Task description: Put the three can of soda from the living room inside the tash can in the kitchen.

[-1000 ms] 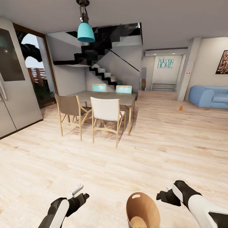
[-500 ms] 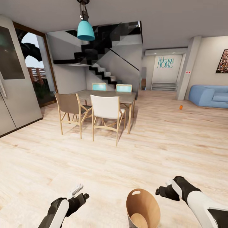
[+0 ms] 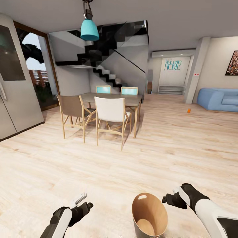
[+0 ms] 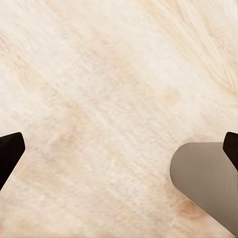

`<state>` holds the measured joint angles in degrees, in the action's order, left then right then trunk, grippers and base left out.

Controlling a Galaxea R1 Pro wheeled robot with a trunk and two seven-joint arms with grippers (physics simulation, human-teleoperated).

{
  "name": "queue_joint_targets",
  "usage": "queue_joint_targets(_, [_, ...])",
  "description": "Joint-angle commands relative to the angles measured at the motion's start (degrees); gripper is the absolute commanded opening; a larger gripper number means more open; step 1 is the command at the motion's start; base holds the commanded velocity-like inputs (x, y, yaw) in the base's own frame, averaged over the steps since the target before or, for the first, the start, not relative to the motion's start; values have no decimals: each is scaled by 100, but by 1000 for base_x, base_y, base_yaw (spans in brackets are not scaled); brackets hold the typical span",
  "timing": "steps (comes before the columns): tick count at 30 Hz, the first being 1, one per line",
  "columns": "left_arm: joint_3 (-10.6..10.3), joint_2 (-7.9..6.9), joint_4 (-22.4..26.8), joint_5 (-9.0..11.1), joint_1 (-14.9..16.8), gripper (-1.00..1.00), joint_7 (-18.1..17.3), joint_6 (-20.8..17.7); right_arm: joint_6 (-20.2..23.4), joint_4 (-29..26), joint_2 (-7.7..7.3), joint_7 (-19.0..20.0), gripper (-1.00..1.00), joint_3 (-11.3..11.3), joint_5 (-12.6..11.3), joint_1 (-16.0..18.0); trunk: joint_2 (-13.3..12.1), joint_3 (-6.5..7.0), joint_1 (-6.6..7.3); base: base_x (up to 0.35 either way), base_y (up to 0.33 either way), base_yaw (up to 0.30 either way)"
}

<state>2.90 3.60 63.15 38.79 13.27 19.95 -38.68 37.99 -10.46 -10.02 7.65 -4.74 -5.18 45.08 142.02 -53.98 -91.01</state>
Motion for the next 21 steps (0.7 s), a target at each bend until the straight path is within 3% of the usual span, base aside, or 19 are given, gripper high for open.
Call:
queue_joint_targets(1, [0, 0, -5, -1, 0, 100, 0, 0, -1, 0, 0, 0, 100, 0, -1, 0, 42, -18, -23, 0, 0, 0])
queue_joint_targets(21, [0, 0, -13, 5, 0, 100, -2, 0, 1, 0, 6, 0, 100, 0, 5, 0, 146, -453, -113, 0, 0, 0])
